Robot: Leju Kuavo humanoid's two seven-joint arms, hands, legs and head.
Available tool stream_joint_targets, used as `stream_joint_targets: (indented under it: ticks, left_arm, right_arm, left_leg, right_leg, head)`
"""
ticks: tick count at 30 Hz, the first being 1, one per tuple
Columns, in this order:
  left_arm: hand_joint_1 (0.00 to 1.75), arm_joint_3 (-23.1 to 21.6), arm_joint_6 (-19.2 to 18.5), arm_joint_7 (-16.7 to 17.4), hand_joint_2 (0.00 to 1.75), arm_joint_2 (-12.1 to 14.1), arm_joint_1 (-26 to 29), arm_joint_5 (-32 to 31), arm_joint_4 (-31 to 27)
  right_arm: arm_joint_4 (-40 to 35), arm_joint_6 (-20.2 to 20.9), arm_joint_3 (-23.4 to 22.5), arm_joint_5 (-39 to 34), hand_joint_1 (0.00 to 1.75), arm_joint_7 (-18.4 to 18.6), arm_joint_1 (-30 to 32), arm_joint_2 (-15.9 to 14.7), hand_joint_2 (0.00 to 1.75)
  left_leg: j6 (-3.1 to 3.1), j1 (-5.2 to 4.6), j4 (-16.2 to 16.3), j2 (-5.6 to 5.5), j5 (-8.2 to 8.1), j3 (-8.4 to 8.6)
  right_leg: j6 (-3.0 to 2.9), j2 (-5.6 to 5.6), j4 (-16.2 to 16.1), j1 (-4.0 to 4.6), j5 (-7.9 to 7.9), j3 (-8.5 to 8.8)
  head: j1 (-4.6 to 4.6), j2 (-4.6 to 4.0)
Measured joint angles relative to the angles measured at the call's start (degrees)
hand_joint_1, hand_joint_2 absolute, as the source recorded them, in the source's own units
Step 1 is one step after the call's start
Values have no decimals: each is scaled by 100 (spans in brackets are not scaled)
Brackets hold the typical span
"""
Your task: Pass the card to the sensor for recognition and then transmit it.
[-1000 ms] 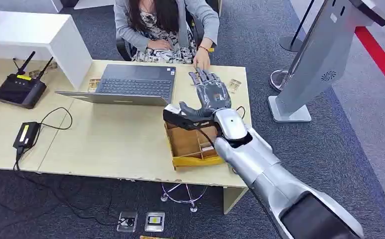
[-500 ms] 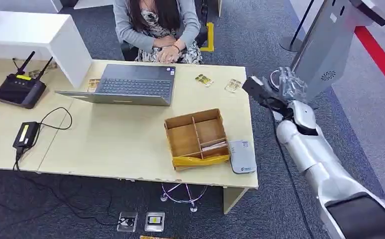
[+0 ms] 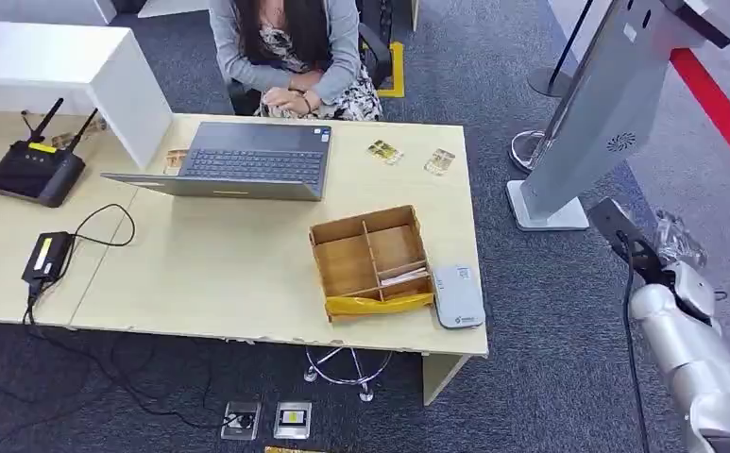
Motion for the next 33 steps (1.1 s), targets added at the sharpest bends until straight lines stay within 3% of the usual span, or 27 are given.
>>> stream_joint_targets:
  ticks: [2, 4, 7, 13, 21, 30, 33]
  left_arm:
    - [0, 15, 70, -446, 0, 0, -7, 192, -13]
    - [0, 42, 148, -832, 0, 31, -1, 253, -20]
    - [0, 53, 345, -972, 0, 87, 36, 299, -17]
    - [0, 142, 719, -780, 0, 61, -6, 402, -17]
    - [0, 188, 1029, -434, 0, -160, -16, 463, -17]
    - [0, 192, 1073, -332, 0, -249, -23, 450, -17]
    - [0, 192, 1222, -122, 0, -334, -30, 391, -17]
  right_arm:
    - [190, -108, -353, -763, 0, -307, 453, -173, 0]
    - [401, -228, -865, -1698, 0, -1083, 1243, -301, 0]
    - [790, -234, -1504, -2401, 0, -1724, 2291, -234, 0]
    - [1272, -398, -2274, -2591, 0, -1637, 3201, 165, 0]
    - [1676, -613, -2766, -2458, 0, -999, 3475, 768, 0]
    - [1796, -595, -2934, -2477, 0, -962, 3505, 969, 0]
    - [1881, -167, -3084, -2550, 0, -1117, 3515, 1176, 0]
  left_leg:
    - [2, 8, -2, -29, -4, 4]
    - [5, 36, -3, -98, -12, 13]
    - [-1, 35, -11, -105, -26, -5]
    - [-7, 38, -14, -54, -36, 11]
    - [-7, 34, -14, -17, -35, 26]
    - [-7, 33, -14, -11, -35, 28]
    - [-7, 33, -14, -3, -35, 28]
  right_leg:
    - [3, -22, -7, 9, -9, 22]
    - [0, -98, -35, 38, -29, 79]
    - [-4, -106, -34, 34, -34, 72]
    - [-5, -55, -35, 38, -35, 63]
    - [-4, -7, -35, 34, -29, 67]
    - [-4, -3, -35, 34, -28, 67]
    - [-3, -1, -35, 34, -28, 67]
  head:
    - [2, 2]
    - [11, 0]
    - [24, 0]
    - [35, 0]
    - [35, 0]
    - [31, 0]
    - [37, 0]
